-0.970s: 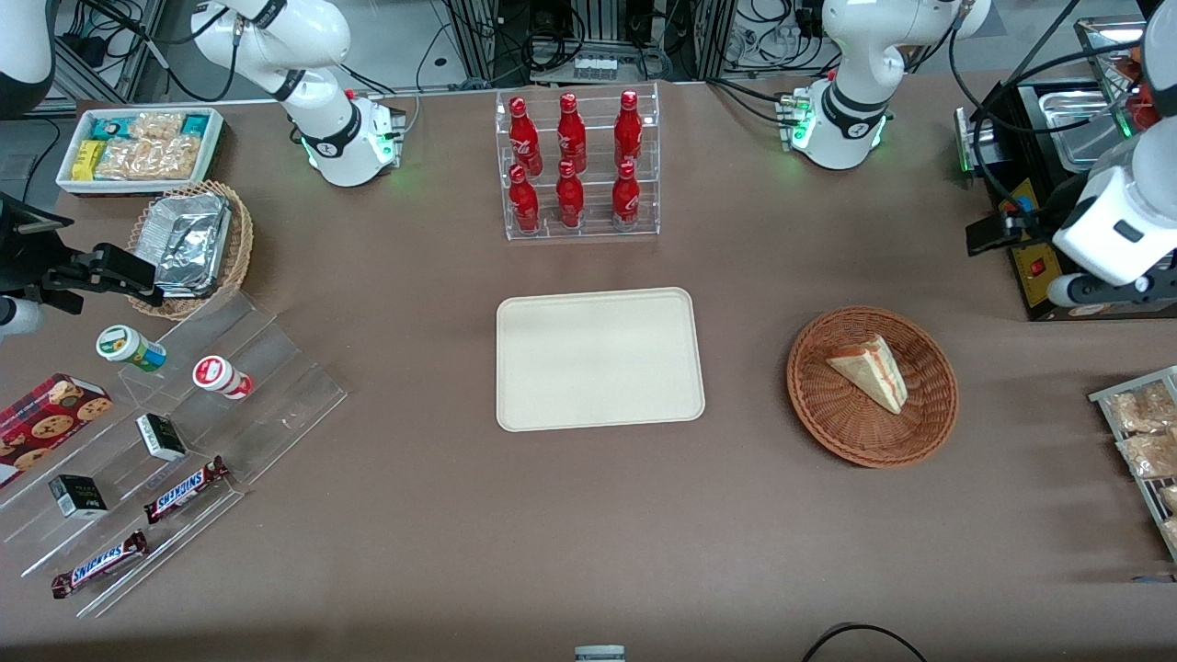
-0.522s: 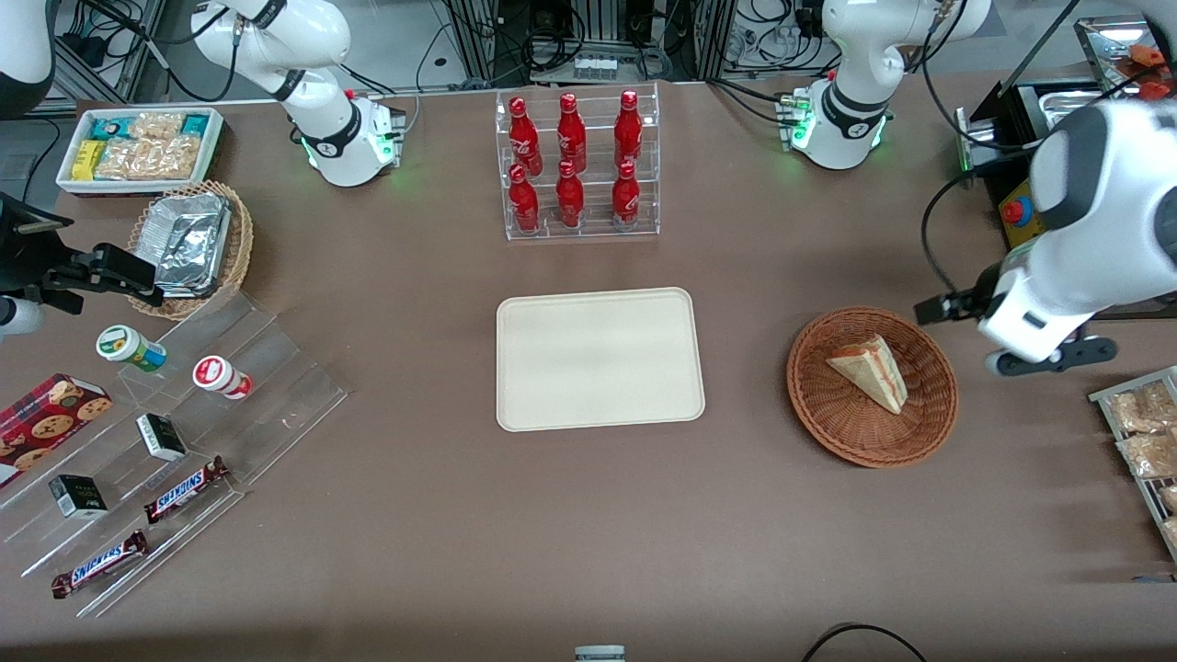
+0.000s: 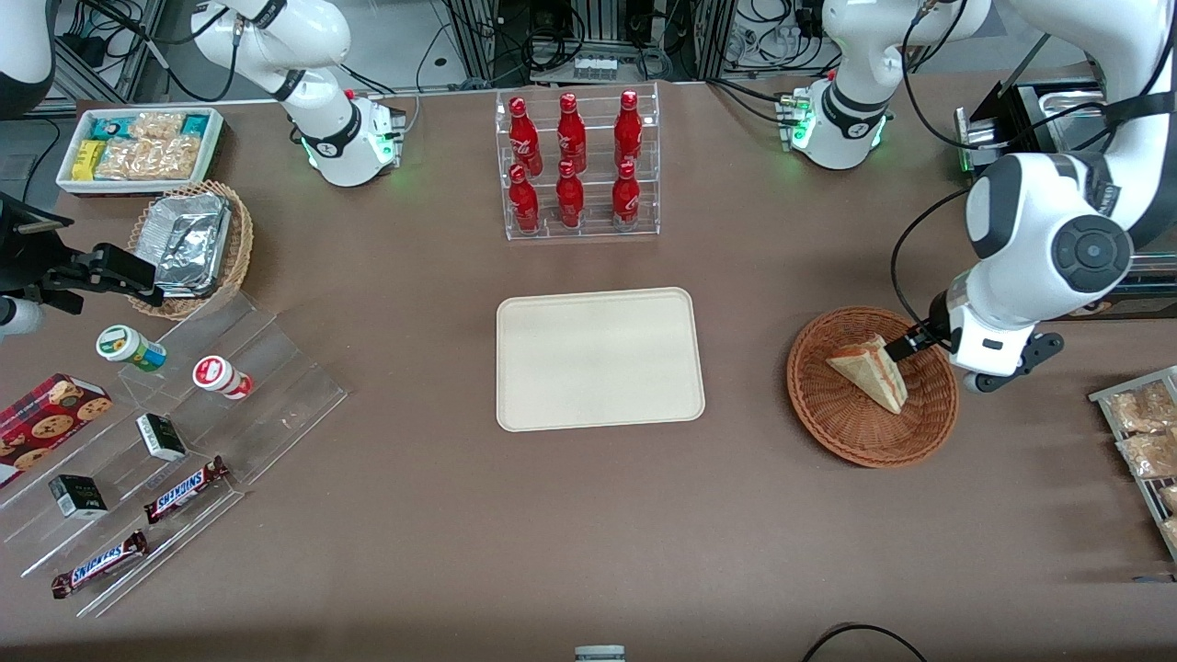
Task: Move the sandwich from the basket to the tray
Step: 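Lower the left gripper and close it on the wrapped sandwich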
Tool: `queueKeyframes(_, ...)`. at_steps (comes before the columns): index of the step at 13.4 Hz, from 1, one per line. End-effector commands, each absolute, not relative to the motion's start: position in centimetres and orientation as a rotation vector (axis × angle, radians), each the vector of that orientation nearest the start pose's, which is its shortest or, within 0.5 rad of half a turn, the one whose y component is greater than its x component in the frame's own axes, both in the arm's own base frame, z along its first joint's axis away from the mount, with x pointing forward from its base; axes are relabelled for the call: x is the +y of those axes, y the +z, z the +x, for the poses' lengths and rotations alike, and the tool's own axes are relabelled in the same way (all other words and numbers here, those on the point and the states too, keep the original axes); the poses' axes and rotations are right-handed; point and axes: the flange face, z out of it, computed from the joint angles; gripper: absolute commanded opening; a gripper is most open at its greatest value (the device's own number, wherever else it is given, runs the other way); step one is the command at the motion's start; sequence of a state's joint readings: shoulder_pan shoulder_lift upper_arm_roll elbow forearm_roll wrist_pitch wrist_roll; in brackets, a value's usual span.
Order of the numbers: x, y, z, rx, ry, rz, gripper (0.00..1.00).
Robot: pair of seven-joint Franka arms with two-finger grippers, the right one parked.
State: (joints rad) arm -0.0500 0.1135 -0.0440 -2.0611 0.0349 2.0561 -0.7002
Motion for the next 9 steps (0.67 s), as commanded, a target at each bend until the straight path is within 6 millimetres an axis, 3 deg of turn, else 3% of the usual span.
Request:
queueKeyframes(1, -5.6, 34.8, 53.1, -1.055, 0.087, -2.896, 1.00)
queueKeyframes(9, -5.8, 31.0, 51.6, -1.153, 0.073, -2.864, 1.00)
